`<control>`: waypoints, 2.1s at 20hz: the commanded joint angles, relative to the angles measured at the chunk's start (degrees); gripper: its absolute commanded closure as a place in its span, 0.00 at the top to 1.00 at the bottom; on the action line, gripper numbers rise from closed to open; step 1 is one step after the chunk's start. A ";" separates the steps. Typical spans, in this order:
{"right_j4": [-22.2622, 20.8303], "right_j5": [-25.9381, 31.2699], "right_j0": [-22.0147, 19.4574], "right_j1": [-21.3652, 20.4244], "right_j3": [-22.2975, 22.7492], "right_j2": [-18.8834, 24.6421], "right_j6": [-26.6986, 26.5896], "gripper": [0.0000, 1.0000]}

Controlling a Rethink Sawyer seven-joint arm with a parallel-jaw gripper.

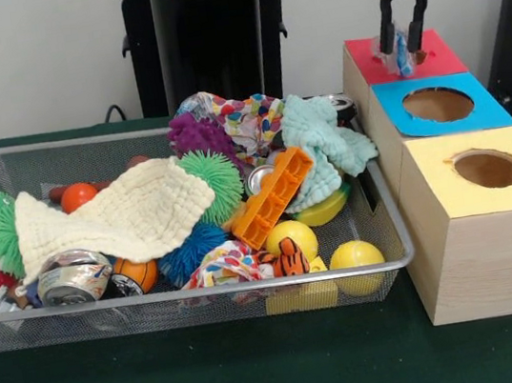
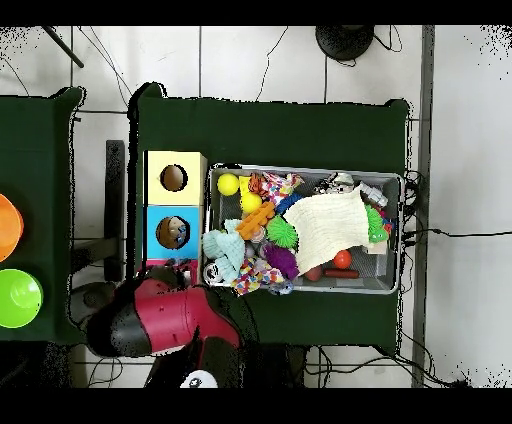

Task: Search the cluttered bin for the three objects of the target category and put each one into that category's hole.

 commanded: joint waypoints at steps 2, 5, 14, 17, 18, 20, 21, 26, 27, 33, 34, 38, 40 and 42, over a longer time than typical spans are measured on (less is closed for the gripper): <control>5.08 4.56 3.89 4.67 -4.53 -0.66 13.73 0.00; 6.24 6.49 4.97 4.64 -5.95 -1.67 13.06 0.00; 8.08 8.34 6.01 6.52 -9.96 -3.23 11.72 0.00; 8.40 6.31 5.07 9.11 -11.67 -2.70 10.93 0.00; 8.45 6.01 4.64 9.61 -12.19 -2.47 10.50 0.00; 8.49 5.85 3.83 10.21 -12.99 -2.06 9.64 0.00; 8.49 5.92 3.48 10.31 -13.15 -1.89 9.35 0.00; 8.13 6.93 2.01 9.59 -13.40 -1.37 8.12 0.00; 8.08 6.95 1.76 9.43 -13.23 -1.20 8.01 0.00; 7.66 6.78 1.06 9.33 -13.27 -0.76 7.73 0.00; 7.65 7.22 0.91 8.90 -13.13 -0.66 7.55 0.00; 7.45 9.64 0.39 7.46 -13.69 -0.82 6.61 0.00; 7.36 10.26 0.35 7.51 -14.32 -0.93 6.45 0.00; 7.36 10.02 0.49 8.28 -15.04 -0.98 6.75 0.00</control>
